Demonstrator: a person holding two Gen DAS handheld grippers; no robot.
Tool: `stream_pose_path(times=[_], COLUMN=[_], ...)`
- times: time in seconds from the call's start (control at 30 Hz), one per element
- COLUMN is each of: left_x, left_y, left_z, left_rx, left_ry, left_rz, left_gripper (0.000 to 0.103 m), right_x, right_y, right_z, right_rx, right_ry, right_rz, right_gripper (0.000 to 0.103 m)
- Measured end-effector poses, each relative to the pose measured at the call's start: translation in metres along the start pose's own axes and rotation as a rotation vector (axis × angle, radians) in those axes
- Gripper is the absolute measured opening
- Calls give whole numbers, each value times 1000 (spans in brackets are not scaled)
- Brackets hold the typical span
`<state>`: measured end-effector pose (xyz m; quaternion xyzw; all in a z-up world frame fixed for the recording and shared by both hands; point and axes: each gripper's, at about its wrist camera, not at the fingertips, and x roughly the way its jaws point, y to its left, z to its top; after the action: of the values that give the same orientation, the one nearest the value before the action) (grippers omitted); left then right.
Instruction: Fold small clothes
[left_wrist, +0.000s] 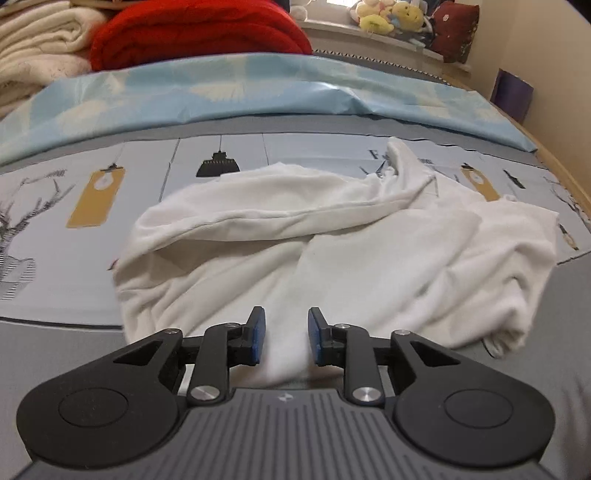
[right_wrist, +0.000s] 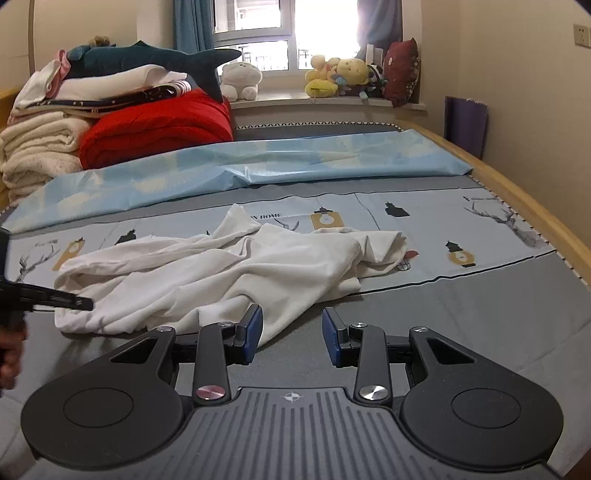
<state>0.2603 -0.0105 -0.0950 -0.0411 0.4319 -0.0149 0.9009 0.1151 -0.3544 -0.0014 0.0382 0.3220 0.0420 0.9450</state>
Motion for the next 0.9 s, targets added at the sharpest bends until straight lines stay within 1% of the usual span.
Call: stream_pose_path(times=[0.03,0.07,0.1,0.13,0.17,0.2,0.23,0.27,0.3,0.4,0.43,0.5,0.57,0.67,0.73,0.77,0.8,0.83,0.87,0.9], left_x=[6,13,20,27,33,40,44,44,41,15,2,-27,-55,-100,-125,-133,-142,-147,-148,-145], left_y=[1,1,2,3,2,4,4,5,3,-2,-1,7,11,24,40,47,57,68,81,98], left_z=[2,4,7,8,9,8,7,7,8,12,12,12,6,-18,-43,-56,-73,-89,-101,-114], left_rx=[-17,-36,-53,-62,-70,-78,-82,-79,-53,25,25,30,98,214,280,315,365,393,393,366], left_ry=[3,-1,-5,-1,8,27,35,26,15,-49,-62,-79,-85,-70,-35,-12,20,47,81,141], left_rz=[-8,-16,-18,-17,-14,-14,-21,-38,-60,-82,-104,-170,-209,-245,-272,-270,-242,-204,-173,-128], left_gripper=[36,44,53,58,59,57,52,27,3,3,3,3,3,3,3,3,3,2,0,0], right_x=[1,3,4,5,6,8,9,10,10,12,12,12,12,11,10,10,11,11,11,9], right_y=[0,1,2,2,3,3,3,3,4,6,7,9,9,9,9,10,10,10,9,8], right_z=[1,1,1,0,0,0,1,1,2,3,4,5,7,6,2,-2,-5,-8,-9,-11], right_rx=[-5,-14,-23,-30,-35,-38,-39,-37,-37,-46,-48,-44,-27,22,55,64,72,83,99,112], right_ry=[1,5,7,11,16,24,30,31,32,40,39,35,31,31,30,34,46,61,68,67], right_rz=[1,0,0,0,-2,-4,-7,-10,-14,-30,-36,-48,-63,-76,-80,-84,-91,-95,-94,-88], right_gripper=[37,37,37,37,37,37,37,37,37,37,37,37,37,37,37,37,37,37,37,37])
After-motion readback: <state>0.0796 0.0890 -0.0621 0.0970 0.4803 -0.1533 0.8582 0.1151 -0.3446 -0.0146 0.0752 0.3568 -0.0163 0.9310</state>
